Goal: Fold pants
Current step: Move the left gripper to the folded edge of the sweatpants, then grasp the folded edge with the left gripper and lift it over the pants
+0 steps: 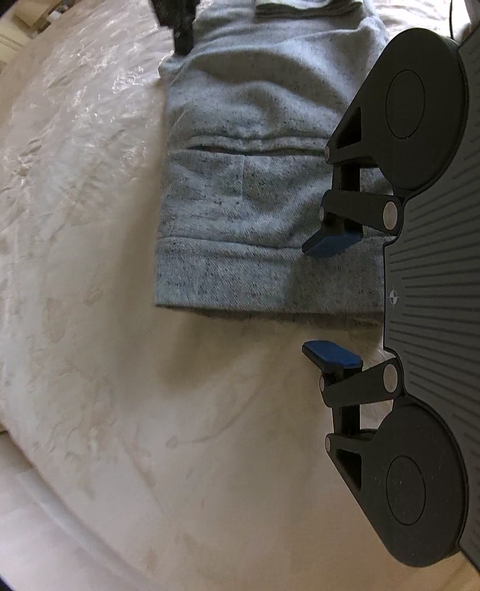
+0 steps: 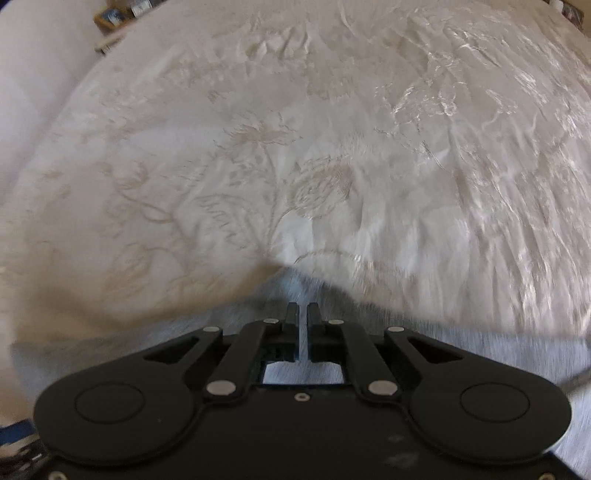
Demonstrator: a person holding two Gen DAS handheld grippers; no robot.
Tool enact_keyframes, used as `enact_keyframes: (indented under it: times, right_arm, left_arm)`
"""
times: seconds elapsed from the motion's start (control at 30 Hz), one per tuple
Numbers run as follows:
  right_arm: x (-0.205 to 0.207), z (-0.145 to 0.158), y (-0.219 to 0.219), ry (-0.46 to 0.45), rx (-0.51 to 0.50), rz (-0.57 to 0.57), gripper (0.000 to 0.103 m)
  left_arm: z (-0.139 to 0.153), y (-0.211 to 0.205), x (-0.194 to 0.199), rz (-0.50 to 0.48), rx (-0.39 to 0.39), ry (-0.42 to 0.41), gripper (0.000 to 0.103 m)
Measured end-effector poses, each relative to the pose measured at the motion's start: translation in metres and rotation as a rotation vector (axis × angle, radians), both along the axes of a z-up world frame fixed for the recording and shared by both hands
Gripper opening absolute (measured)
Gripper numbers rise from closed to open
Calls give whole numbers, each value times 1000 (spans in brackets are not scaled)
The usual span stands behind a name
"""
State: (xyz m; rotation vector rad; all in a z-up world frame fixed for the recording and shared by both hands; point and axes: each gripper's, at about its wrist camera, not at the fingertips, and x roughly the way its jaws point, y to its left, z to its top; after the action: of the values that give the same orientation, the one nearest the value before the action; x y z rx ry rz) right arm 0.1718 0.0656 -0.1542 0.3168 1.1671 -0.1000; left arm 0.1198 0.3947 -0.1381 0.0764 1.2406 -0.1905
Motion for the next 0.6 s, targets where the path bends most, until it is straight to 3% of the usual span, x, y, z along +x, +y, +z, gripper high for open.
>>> enact_keyframes:
  times: [0.27,0.47,0.6]
  right_arm:
    - [-71,18,18,14,78,89,7]
    - [-112,-3,75,121,137,292,7]
    - [-124,-11,101,137,118,325,10]
  left_arm:
    - [1,16,-3,-94,-115,7,60]
    - [0,29,-2,-61,-167,18,63]
    - [-4,23,5,-65,-169,9,68]
